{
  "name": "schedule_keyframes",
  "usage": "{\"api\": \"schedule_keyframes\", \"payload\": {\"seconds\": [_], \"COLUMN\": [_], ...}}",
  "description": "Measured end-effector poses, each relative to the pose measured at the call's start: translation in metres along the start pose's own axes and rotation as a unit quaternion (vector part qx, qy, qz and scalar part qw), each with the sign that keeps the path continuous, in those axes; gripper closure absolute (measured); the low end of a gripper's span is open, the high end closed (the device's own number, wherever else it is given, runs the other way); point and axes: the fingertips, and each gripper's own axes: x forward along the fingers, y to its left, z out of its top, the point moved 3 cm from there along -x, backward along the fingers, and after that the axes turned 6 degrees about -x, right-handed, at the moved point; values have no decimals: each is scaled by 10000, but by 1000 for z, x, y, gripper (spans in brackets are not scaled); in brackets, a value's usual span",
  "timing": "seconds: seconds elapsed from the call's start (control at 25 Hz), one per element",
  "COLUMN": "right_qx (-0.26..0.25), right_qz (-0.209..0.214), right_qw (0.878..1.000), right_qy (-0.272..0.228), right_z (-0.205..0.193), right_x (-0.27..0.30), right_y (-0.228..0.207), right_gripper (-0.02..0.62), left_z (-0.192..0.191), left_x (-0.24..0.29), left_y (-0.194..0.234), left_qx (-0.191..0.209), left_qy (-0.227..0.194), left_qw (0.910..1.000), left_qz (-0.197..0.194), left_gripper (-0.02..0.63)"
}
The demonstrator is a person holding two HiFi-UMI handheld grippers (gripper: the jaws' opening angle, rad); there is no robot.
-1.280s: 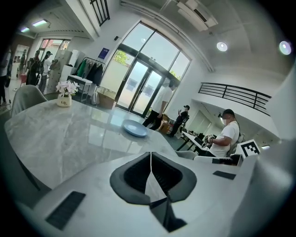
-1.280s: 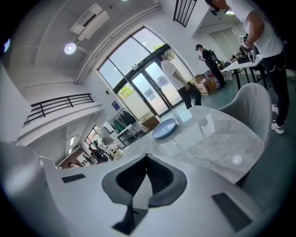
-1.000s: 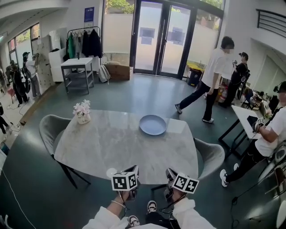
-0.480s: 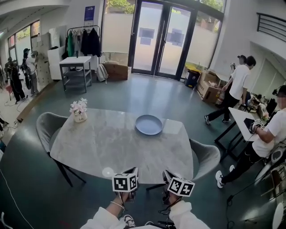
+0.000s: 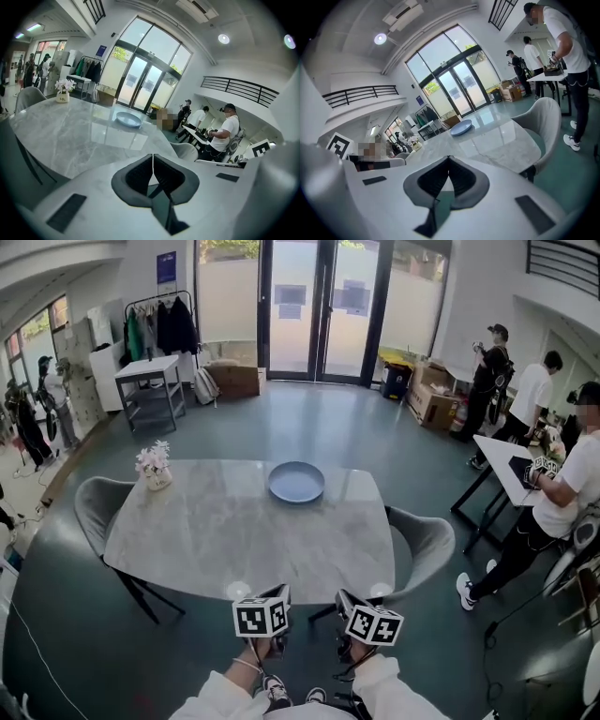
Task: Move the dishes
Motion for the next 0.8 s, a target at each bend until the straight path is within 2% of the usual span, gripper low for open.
{"api": "schedule_keyframes", "payload": {"seconds": [0.36, 0.64, 0.8], "right_qx": [16, -169, -451], "right_qz": [192, 363, 224], "right_qw": [9997, 9992, 9987], "right_qy": [-170, -97, -26], "right_z": [9, 12, 17], "right_x": [-24, -21, -14], "right_y": [-24, -18, -18], "right_gripper": [537, 537, 537], "left_z": [-19, -16, -7], "left_x": [-6, -11, -11], "left_y": [-31, -28, -24], "left_qx": [47, 90, 37], "left_qy": [0, -82, -165], "left_qw": [9999, 9994, 9992], "left_qz": [146, 333, 366], "left_gripper": [592, 592, 591]}}
